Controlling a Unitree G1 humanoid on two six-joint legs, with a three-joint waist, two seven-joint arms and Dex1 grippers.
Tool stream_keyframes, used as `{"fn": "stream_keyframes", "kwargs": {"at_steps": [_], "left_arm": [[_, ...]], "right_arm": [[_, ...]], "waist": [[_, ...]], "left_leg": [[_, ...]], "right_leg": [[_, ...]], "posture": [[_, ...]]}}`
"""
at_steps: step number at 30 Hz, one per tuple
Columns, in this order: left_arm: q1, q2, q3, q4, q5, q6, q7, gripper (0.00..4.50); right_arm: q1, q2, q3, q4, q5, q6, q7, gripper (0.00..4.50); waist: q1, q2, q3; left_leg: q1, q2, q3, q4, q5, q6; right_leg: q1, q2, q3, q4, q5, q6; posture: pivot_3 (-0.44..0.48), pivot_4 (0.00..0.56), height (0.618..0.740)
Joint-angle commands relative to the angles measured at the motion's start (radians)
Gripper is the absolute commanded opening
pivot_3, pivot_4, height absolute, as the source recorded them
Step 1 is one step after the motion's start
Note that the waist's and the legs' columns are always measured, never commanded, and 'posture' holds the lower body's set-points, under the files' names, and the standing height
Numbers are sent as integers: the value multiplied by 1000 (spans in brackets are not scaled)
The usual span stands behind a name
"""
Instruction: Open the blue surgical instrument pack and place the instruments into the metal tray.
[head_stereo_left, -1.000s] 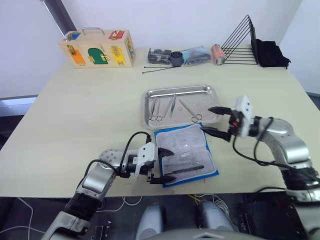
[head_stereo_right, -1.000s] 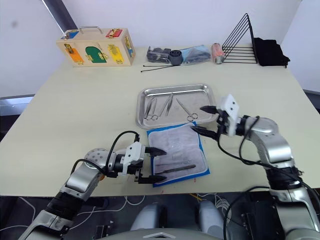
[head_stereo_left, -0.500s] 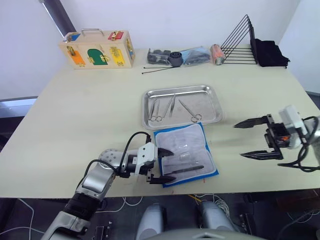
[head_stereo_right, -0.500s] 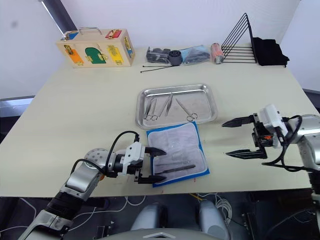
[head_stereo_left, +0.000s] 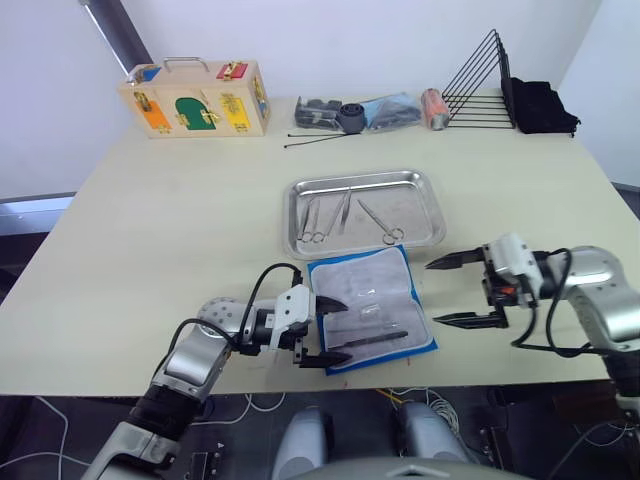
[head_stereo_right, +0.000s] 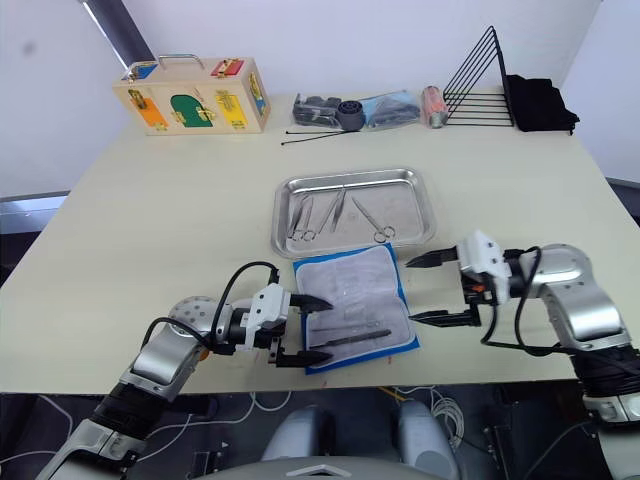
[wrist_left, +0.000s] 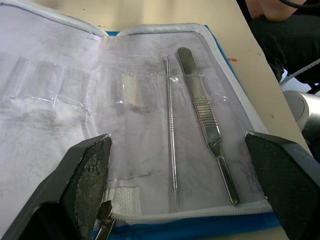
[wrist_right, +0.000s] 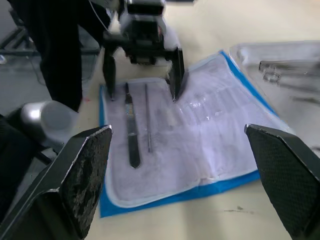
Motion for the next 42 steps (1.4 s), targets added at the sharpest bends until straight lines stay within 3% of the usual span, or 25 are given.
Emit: {"fn": "stream_keyframes", "kwargs": {"at_steps": [1, 20, 23, 27, 33, 42], "left_arm": [[41, 13, -64, 127, 74, 64, 2, 4500], [33, 16, -63, 133, 75, 62, -1, 4500], [34, 17, -62, 134, 76, 60, -2, 4500], [33, 21, -59, 139, 76, 56, -5, 4500], [34, 23, -57, 147, 76, 50, -8, 4500], [37, 22, -58, 147, 78, 46, -7, 4500]], "right_arm": [[-41, 38, 64, 0, -94, 3, -69, 4441], [-89, 172, 224, 129, -239, -22, -110, 4441], [-60, 174, 247, 153, -258, -63, -101, 3807], [-43, 157, 262, 188, -288, -126, -88, 2076], [-40, 154, 259, 189, -280, -132, -83, 68], [-41, 139, 246, 144, -255, -100, -66, 68]], "waist": [[0, 0, 0], [3, 2, -2], [2, 1, -3], [0, -1, -4], [-4, -5, -4], [-3, -5, -5]], "left_leg": [[0, 0, 0, 0, 0, 0], [0, 0, 0, 0, 0, 0], [0, 0, 0, 0, 0, 0], [1, 0, 0, 0, 0, 0], [15, 0, 1, -5, 0, 0], [17, 0, 2, -7, 0, 0]], "right_leg": [[0, 0, 0, 0, 0, 0], [0, 0, 0, 1, 0, 0], [0, 0, 0, 1, 0, 0], [1, 0, 0, 0, 0, 0], [12, 0, 1, -2, -2, -4], [12, 0, 2, -3, -2, -4]], "posture": [[0, 150, 740], [0, 150, 740], [0, 150, 740], [0, 150, 740], [0, 150, 740], [0, 150, 740]]}}
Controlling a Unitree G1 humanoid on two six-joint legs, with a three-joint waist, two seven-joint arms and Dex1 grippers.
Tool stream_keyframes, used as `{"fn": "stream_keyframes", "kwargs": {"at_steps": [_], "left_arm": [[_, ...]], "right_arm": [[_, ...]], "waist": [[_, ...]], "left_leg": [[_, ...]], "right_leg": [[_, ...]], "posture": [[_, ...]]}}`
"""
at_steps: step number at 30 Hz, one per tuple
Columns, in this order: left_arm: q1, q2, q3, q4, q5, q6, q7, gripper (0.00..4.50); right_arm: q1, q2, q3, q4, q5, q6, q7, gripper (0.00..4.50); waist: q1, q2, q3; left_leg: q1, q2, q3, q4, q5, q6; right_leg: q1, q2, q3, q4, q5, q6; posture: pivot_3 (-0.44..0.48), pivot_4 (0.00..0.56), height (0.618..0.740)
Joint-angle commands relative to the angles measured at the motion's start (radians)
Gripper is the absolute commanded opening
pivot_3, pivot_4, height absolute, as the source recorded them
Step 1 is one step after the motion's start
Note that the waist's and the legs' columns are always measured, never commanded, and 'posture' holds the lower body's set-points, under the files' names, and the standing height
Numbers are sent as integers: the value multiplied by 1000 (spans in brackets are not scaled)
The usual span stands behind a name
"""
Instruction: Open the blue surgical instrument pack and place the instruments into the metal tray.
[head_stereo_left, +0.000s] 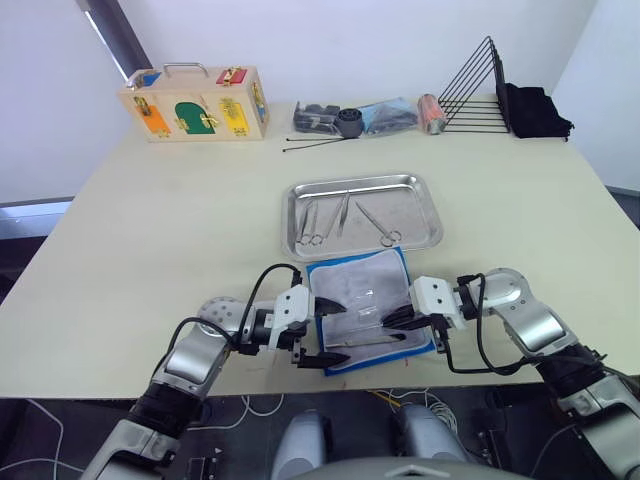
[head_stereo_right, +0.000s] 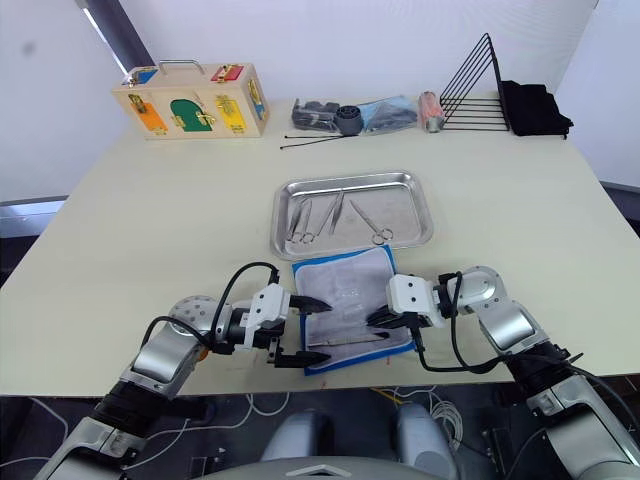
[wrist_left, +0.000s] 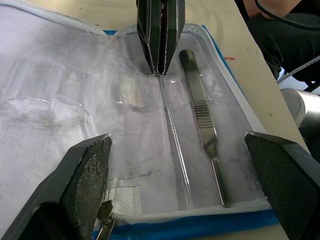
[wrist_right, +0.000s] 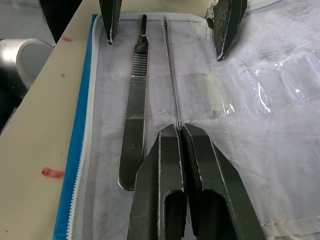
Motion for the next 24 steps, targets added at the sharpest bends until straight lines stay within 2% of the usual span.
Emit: {"fn": "stream_keyframes", "kwargs": {"at_steps": [1, 16, 24], "left_arm": [[48, 19, -54, 119, 77, 46, 9, 4500], [57, 16, -57, 111, 77, 46, 12, 4500], [51, 15, -58, 115, 78, 44, 10, 4500]], "right_arm": [[13, -33, 1, -22, -16, 53, 8, 68], [-27, -112, -42, -250, 10, 150, 0, 68], [-29, -178, -53, -298, 1, 162, 15, 68]], "waist": [[0, 0, 0], [1, 0, 2], [1, 0, 2]], "left_leg": [[0, 0, 0, 0, 0, 0], [0, 0, 0, -1, 0, 0], [-1, 0, 1, -2, 0, 0]], "right_leg": [[0, 0, 0, 0, 0, 0], [-1, 0, 0, -1, 0, 0], [-1, 0, 0, -1, 0, 0]], "posture": [[0, 150, 740], [0, 150, 740], [0, 150, 740]]}}
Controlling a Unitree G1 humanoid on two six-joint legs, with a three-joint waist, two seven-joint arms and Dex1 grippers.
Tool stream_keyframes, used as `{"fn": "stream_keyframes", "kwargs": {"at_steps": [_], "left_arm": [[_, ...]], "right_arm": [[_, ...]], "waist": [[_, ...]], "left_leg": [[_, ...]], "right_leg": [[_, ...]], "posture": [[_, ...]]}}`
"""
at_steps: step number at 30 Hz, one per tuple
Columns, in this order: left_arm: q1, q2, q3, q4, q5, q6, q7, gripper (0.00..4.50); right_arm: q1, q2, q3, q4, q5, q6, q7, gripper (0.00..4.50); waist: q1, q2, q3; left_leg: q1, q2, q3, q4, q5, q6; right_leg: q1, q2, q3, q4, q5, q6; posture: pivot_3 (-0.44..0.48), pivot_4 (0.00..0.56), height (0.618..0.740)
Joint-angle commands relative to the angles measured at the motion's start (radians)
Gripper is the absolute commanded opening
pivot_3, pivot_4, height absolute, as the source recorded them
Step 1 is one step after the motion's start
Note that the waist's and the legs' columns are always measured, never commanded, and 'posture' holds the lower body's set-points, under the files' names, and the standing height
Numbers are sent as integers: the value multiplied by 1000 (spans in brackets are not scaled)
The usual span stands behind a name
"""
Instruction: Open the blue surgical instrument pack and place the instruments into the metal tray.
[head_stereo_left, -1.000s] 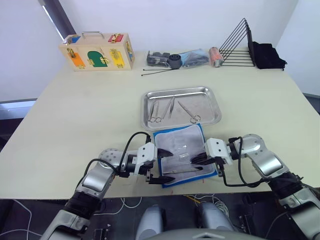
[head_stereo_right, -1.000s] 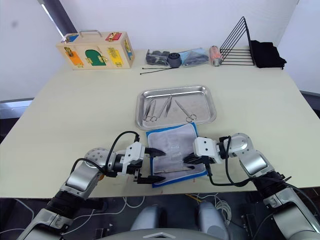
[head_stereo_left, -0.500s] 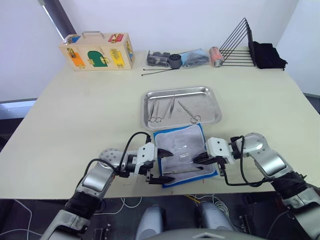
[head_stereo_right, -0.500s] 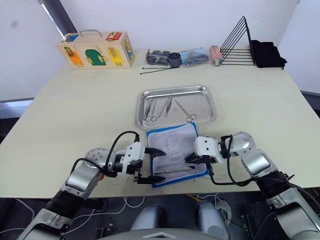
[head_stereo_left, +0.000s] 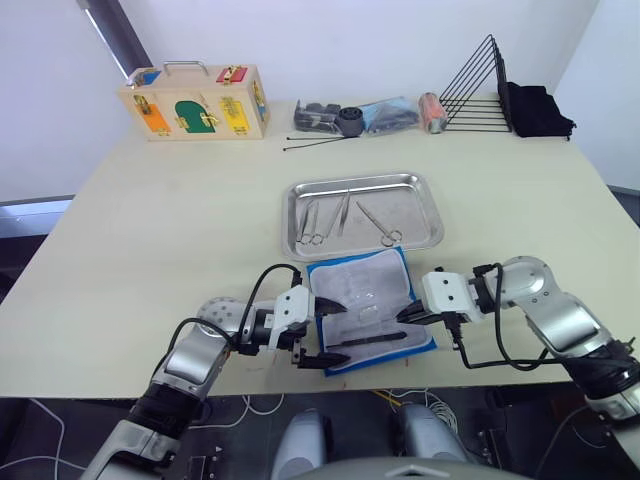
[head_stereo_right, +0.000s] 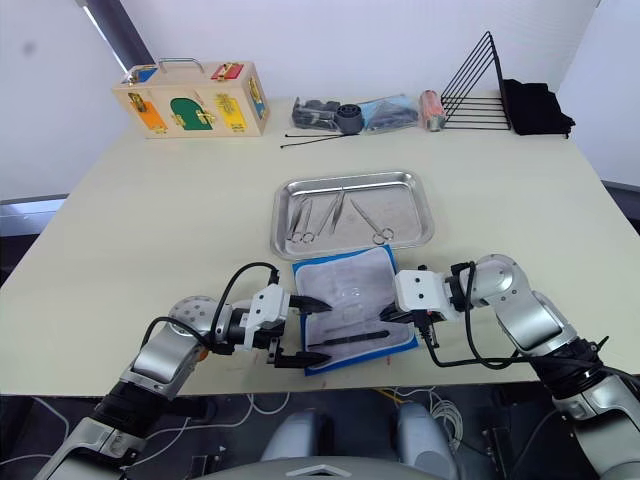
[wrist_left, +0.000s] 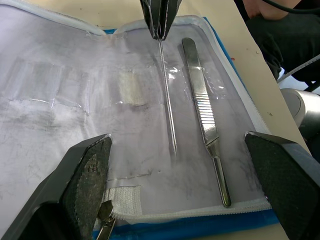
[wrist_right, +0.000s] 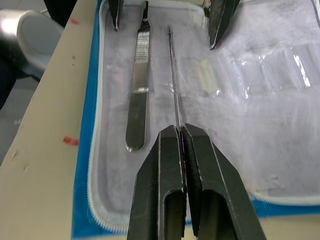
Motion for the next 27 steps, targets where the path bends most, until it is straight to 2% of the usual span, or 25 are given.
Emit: {"fn": "stream_keyframes", "kwargs": {"at_steps": [1, 8, 21, 27], "left_arm": [[49, 15, -58, 116, 78, 54, 11, 4500], [51, 16, -58, 115, 77, 53, 10, 4500], [54, 18, -56, 112, 76, 52, 11, 4500], [56, 19, -54, 109, 75, 54, 12, 4500]], "right_arm": [[-25, -30, -42, -43, 13, -5, 12, 68], [-25, -99, -79, 1, 16, -72, 36, 68], [-17, -204, -191, 162, 107, -290, 183, 68], [-14, -192, -266, 213, 199, -222, 183, 68]], "waist": [[0, 0, 0], [0, 0, 0], [0, 1, 1], [0, 1, 1]], "left_leg": [[0, 0, 0, 0, 0, 0], [0, 0, 0, 0, 0, 0], [0, 0, 1, -1, 0, 0], [0, 0, 1, -1, 0, 0]], "right_leg": [[0, 0, 0, 0, 0, 0], [-1, 0, 0, -1, 0, 0], [-1, 0, 0, -2, 0, 0], [-1, 0, 1, -2, 0, 0]], "posture": [[0, 150, 740], [0, 150, 740], [0, 150, 740], [0, 150, 740]]}}
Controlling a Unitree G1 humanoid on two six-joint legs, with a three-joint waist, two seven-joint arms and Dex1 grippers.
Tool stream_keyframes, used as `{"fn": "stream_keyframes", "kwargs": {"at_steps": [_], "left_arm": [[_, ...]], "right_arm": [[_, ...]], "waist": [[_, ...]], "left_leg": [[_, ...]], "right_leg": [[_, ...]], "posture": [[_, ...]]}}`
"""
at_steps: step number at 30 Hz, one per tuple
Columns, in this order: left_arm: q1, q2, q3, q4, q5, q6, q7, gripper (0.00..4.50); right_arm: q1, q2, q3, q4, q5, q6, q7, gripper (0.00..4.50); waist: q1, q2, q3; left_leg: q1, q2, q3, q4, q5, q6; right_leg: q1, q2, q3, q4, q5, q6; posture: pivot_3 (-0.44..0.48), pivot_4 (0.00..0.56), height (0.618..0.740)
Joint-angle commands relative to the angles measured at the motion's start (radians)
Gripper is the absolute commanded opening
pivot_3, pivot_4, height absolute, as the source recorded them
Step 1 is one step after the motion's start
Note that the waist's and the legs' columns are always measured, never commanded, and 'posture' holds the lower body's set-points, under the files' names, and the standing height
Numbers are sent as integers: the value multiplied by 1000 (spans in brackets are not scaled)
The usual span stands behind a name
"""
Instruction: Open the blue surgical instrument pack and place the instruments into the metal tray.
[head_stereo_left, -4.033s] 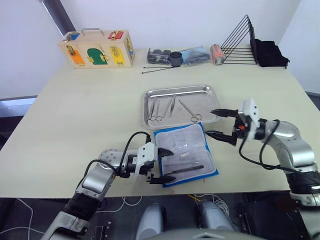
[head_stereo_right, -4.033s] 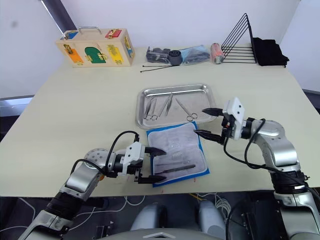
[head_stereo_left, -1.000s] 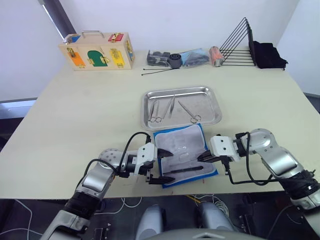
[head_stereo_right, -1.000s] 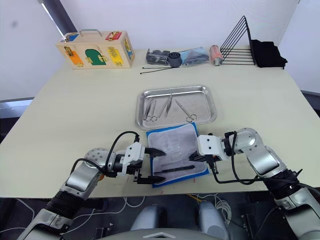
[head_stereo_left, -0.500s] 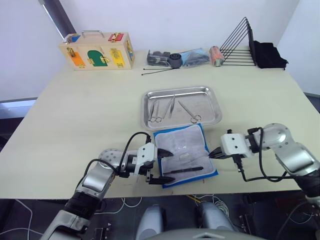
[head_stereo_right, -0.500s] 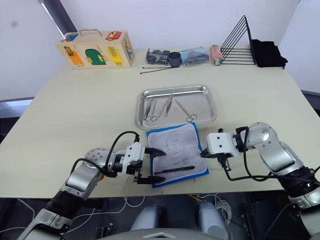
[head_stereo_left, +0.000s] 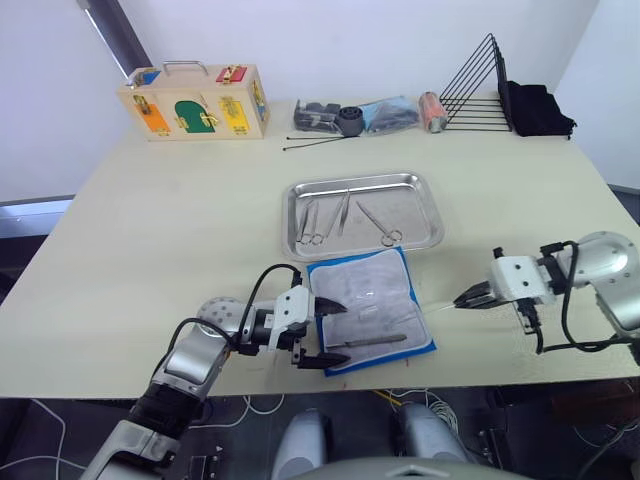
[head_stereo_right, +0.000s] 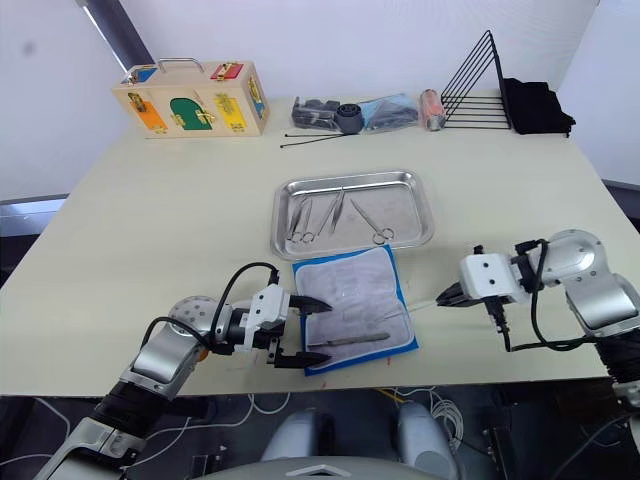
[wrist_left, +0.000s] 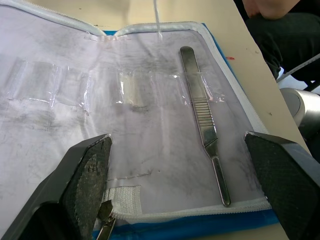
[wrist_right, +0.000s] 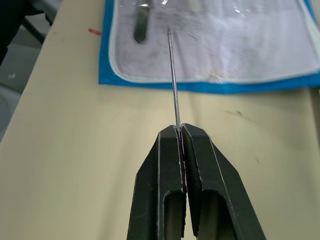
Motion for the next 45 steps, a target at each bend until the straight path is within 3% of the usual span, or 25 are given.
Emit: {"fn": "stream_keyframes", "kwargs": {"at_steps": [1, 7, 12, 20, 27, 37, 45], "left_arm": [[55, 18, -55, 109, 75, 57, 13, 4500], [52, 17, -56, 110, 76, 58, 13, 4500], [48, 15, -56, 115, 77, 56, 14, 4500], [44, 12, -55, 126, 77, 53, 13, 4500], [41, 6, -58, 133, 80, 49, 14, 4500], [47, 8, -56, 131, 79, 49, 17, 4500], [50, 9, -54, 127, 78, 51, 17, 4500]], "right_arm": [[-12, 24, -75, 4, 89, 68, -24, 68], [-41, 123, -122, -54, 142, 295, -211, 68], [-119, 236, -136, -82, 131, 626, -495, 68], [-230, 417, -144, -27, 86, 803, -784, 68], [-321, 532, -75, 108, -11, 825, -917, 68], [-414, 651, -73, 313, -63, 836, -1004, 68], [-424, 692, -66, 367, -84, 849, -1027, 68]], "waist": [[0, 0, 0], [0, 0, 0], [-1, 1, 0], [1, 2, 0], [-1, 5, -2], [-1, 6, -2], [-2, 6, -2]], "left_leg": [[0, 0, 0, 0, 0, 0], [0, 0, 0, 0, 0, 0], [0, 0, 0, 0, 0, 0], [-2, 0, 0, -1, 0, 0], [-2, 0, 0, -1, 0, 0], [-2, 0, 0, -1, 0, 0], [-2, 0, 0, -1, 0, 0]], "right_leg": [[1, 0, 0, 0, 0, 0], [1, 0, 1, 0, 0, 0], [0, 0, 1, 0, 0, 0], [-2, 0, 0, 0, 0, 0], [-2, 0, 1, 0, 0, 0], [-2, 0, 1, 0, 0, 0], [-2, 0, 1, 0, 0, 0]], "posture": [[0, 150, 740], [0, 150, 740], [0, 150, 740], [0, 150, 740], [0, 150, 740], [0, 150, 740], [0, 150, 740]]}}
